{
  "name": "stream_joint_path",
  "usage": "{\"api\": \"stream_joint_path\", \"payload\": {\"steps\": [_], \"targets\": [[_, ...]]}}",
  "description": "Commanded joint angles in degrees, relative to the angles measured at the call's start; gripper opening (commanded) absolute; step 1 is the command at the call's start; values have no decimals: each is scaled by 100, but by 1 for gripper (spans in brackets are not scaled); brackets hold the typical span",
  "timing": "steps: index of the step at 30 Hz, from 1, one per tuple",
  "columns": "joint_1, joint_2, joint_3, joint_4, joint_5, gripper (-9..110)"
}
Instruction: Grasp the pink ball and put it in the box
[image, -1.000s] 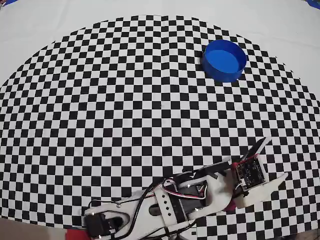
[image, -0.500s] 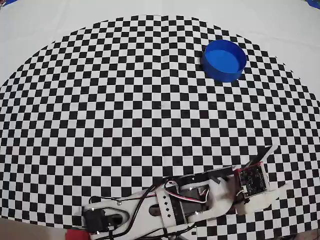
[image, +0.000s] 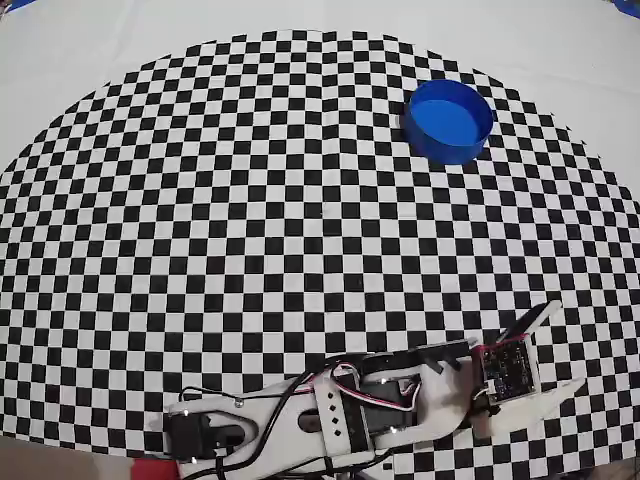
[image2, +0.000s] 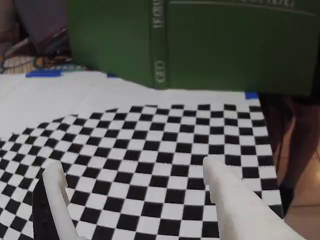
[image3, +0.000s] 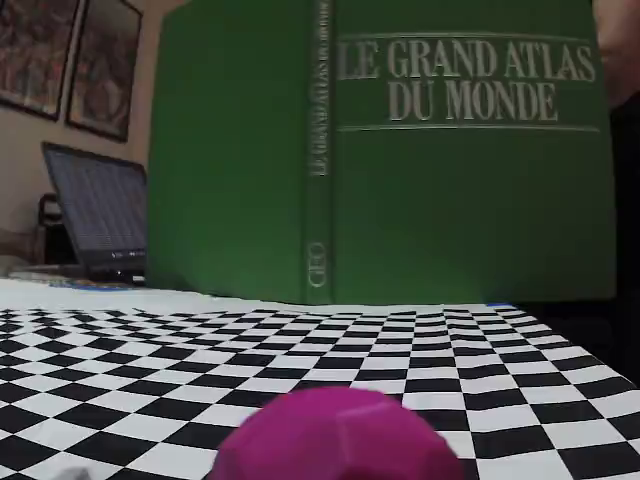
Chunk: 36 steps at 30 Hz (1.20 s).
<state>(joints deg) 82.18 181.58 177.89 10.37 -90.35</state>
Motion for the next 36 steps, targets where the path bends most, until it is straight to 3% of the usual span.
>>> {"api": "stream_joint_path", "payload": {"steps": [1, 36], "targets": [[123, -62, 44, -62, -53, 32], [237, -1424, 44, 431, -9, 32]]}}
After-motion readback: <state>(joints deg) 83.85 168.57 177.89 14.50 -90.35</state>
